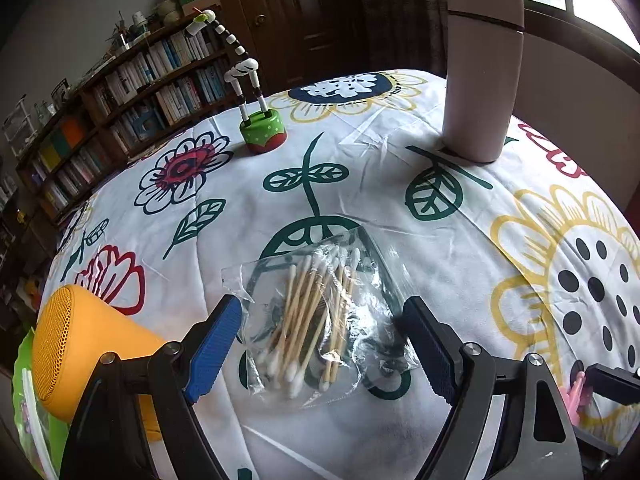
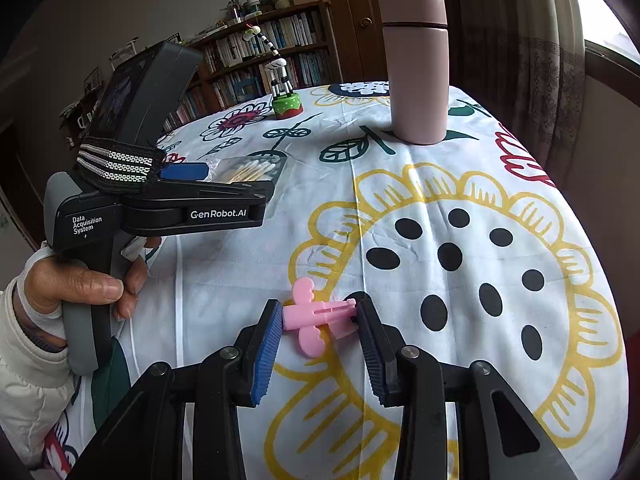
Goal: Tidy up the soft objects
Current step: 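Grasp the clear cotton swab bag with left gripper while right gripper holds the pink clip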
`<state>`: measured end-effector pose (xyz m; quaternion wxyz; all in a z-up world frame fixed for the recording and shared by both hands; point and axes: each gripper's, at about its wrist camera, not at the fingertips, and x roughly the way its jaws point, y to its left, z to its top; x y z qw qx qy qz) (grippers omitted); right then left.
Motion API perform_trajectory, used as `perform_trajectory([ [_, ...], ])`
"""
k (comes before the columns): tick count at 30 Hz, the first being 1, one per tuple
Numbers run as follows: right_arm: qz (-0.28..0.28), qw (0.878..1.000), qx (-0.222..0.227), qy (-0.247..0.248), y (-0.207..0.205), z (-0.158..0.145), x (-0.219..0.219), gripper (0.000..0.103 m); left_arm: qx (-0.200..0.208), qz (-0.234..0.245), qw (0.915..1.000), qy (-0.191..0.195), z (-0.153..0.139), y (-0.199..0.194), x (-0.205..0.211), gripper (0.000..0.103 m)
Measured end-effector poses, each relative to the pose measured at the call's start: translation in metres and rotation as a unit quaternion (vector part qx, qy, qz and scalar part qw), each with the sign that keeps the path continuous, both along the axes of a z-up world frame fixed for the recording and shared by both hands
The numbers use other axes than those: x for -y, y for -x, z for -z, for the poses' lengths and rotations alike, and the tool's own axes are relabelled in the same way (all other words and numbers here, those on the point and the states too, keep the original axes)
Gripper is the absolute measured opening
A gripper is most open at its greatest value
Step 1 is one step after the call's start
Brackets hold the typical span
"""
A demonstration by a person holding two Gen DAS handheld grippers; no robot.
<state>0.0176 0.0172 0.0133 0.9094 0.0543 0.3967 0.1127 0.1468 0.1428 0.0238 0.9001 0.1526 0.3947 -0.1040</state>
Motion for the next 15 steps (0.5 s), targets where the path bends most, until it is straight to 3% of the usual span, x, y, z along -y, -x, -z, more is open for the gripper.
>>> perform_trajectory([
  [3,0.0,1.0,0.0,0.0,0.0,0.0,0.0,0.041,-0.004,0.008,0.9998,0.015,0.001,-0.006,-0.001,0.082],
  [8,0.0,1.0,0.0,-0.001,0.0,0.0,0.0,0.041,-0.042,-0.003,0.9954,0.086,0.004,-0.016,-0.016,0.067],
  [11,0.0,1.0,0.0,-0.001,0.0,0.0,0.0,0.041,-0.035,-0.001,0.996,0.082,0.003,-0.012,-0.014,0.053],
  [13,0.001,1.0,0.0,-0.002,0.0,0.0,0.0,0.041,-0.034,0.003,0.996,0.083,0.002,-0.008,-0.011,0.034],
  [15,0.001,1.0,0.0,-0.002,0.0,0.0,0.0,0.041,-0.035,0.007,0.9958,0.084,0.001,-0.004,-0.009,0.024],
])
